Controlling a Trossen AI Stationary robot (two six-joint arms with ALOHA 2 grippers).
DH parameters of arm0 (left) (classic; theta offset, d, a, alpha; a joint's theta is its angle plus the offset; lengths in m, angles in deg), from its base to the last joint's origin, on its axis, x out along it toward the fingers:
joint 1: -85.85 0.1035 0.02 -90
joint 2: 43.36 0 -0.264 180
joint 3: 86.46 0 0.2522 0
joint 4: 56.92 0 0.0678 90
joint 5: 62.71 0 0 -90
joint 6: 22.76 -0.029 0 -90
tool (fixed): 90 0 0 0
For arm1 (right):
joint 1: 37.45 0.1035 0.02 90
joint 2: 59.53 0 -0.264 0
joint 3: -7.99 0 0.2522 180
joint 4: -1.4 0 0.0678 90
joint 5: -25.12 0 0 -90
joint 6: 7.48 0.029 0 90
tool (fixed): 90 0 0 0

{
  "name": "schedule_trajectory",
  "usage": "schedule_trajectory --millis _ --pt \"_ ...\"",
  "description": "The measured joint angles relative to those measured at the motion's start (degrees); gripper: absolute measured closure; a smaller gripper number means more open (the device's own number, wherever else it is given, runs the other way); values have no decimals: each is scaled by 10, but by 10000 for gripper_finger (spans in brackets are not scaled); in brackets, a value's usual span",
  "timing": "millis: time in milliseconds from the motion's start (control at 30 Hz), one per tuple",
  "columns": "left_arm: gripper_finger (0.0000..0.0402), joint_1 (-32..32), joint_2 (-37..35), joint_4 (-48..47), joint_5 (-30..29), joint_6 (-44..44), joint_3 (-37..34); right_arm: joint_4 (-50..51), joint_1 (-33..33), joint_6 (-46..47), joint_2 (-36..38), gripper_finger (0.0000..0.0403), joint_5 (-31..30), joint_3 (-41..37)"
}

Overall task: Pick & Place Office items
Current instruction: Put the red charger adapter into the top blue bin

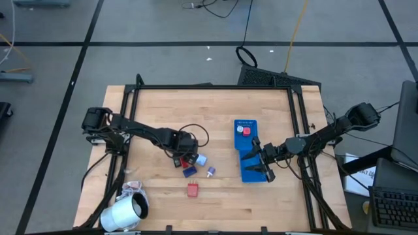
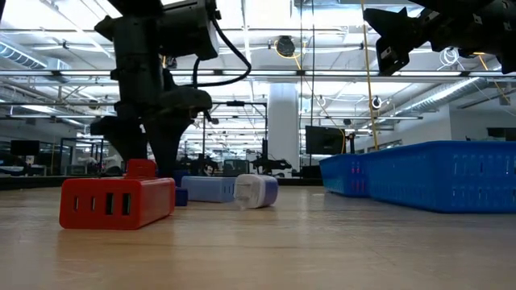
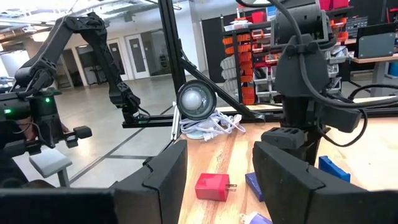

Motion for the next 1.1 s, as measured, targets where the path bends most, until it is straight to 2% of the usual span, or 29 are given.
schedule_trajectory --millis 333,567,833,1100 --pt "176 1 -1 -12 45 26 1 1 0 0 0 232 0 0" --pt "176 -1 -10 -16 42 39 2 2 0 0 0 232 0 0" --pt "176 -22 -20 -40 39 125 2 2 0 0 0 232 0 0" --pt "176 -27 -12 -43 -5 136 2 2 0 10 0 232 0 0"
